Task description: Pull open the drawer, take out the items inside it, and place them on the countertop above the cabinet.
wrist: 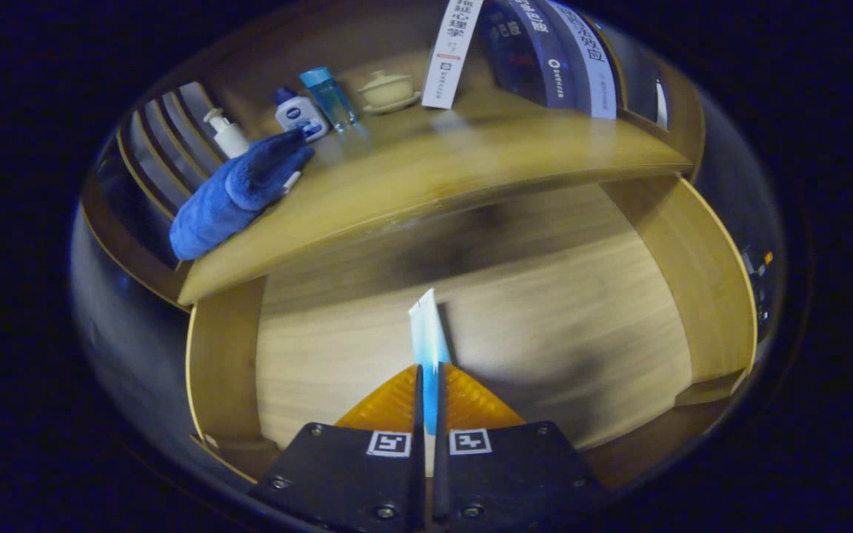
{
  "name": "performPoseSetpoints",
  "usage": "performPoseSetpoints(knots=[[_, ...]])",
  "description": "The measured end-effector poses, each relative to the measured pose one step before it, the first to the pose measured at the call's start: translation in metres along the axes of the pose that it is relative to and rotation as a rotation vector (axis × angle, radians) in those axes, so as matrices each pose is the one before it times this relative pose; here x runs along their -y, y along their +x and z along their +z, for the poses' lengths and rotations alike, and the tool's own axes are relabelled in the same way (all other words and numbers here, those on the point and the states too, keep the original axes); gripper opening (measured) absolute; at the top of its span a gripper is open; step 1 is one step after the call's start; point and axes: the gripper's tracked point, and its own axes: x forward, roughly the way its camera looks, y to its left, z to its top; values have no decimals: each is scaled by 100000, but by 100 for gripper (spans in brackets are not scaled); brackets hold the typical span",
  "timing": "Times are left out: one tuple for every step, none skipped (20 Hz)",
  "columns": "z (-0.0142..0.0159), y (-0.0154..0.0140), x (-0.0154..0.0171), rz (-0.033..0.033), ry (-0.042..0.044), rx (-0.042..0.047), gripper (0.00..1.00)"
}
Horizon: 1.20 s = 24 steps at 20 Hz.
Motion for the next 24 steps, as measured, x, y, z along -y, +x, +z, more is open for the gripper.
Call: performPoseSetpoints(knots=[[-28,-267,-732,2829,1163,-1936,23],[-593,325,11,-951,1503,-2742,41],[-485,44,-43,26,757,-3571,46],[202,310,-156,46,160,-773,56],[234,39,178,-2858,-872,-235,66],[451,163,610,-4687,-1932,546,62],[-127,-356,767,-5977,-2318,-1075,64],[339,-192,-76,-1320,-2920,847,65],[206,58,-71,-356,-4331,1394,66],[-76,389,617,-3494,-4966,-304,68],[-592,725,908,-4664,-3894,-2306,68],[-1221,654,347,-1828,-1820,-5570,68],[-962,383,-457,2289,-38,-4556,68],[230,585,5,-284,111,307,59],[321,785,-63,347,-695,2430,50],[756,-155,12,22,719,4457,41],[1208,12,-18,472,191,7349,35],[855,-278,170,1539,993,5259,35],[385,-320,-227,2502,1505,3490,35],[41,-134,-155,3159,176,2953,35],[425,365,164,1309,-602,3507,35],[534,49,198,136,-1247,3833,35],[583,-247,-138,703,-195,3974,35],[509,-159,-368,1924,1316,4798,35]])
